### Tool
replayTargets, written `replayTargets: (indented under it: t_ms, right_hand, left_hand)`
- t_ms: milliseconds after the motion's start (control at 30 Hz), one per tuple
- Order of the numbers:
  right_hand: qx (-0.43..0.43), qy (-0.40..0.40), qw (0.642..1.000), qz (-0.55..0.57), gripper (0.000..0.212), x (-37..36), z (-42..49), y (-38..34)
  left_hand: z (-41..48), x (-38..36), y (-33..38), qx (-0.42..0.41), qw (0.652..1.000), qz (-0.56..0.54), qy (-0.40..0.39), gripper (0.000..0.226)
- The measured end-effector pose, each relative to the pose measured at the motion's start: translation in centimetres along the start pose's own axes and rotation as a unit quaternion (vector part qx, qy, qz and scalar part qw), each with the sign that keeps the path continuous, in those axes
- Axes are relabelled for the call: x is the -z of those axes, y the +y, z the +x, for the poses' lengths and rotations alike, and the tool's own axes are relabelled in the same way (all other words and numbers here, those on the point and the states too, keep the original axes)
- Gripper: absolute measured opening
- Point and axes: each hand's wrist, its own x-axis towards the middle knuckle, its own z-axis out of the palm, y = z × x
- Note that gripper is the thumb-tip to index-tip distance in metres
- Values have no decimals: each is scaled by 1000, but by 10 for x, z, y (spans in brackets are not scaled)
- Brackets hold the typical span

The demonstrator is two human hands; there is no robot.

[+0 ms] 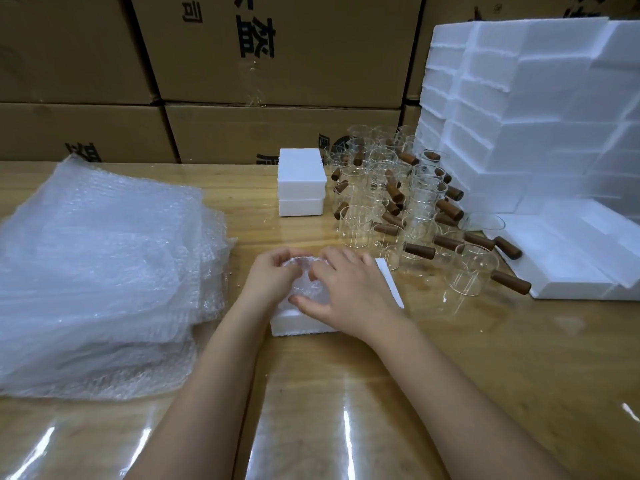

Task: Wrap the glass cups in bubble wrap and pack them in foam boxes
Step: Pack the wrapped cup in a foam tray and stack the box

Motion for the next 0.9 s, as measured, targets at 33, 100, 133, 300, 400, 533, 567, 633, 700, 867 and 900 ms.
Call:
replayTargets:
  t_ms: [33, 100, 133, 300, 400, 533, 567, 633, 700, 867, 900]
  right_hand:
    - [2, 0, 1000, 2, 52, 1, 1, 0]
    - [4, 3, 1000, -1, 51, 2, 1, 0]
    - [4, 6, 1000, -5, 52, 3, 1, 1]
    - [-13, 10, 1000, -8, 54, 4, -1, 3]
    - [-23, 3, 1000, -2, 57, 3, 2, 2]
    - [-21, -20, 999, -19, 57, 4, 6, 1]
    - [-16, -30, 999, -23, 58, 5, 6, 1]
    - [1, -54, 998, -10, 58, 11, 6, 2]
    - [13, -73, 997, 27, 57, 22, 5, 5]
    - [7, -112, 993, -28, 68, 33, 2, 7]
    - [5, -111, 993, -35, 69, 31, 1, 5]
  left_hand:
    - [0, 0, 0, -3, 1000, -3, 1, 34]
    - [-1, -1, 1, -8, 1000, -9, -6, 33]
    - [-2, -2, 2, -10, 1000, -13, -12, 33]
    - [-3, -9, 6, -1, 1000, 4, -11, 34]
    - [-4, -11, 6, 3, 1000, 13, -1, 35]
    - [-4, -13, 6, 7, 1000, 30, 6, 32]
    - [-3, -13, 6, 8, 999, 33, 8, 32]
    - [-2, -13, 5, 14, 999, 32, 12, 31]
    - [-1, -15, 4, 22, 999, 28, 17, 32]
    - [1, -17, 2, -7, 998, 51, 28, 31]
    - [1, -16, 1, -12, 998, 54, 24, 32]
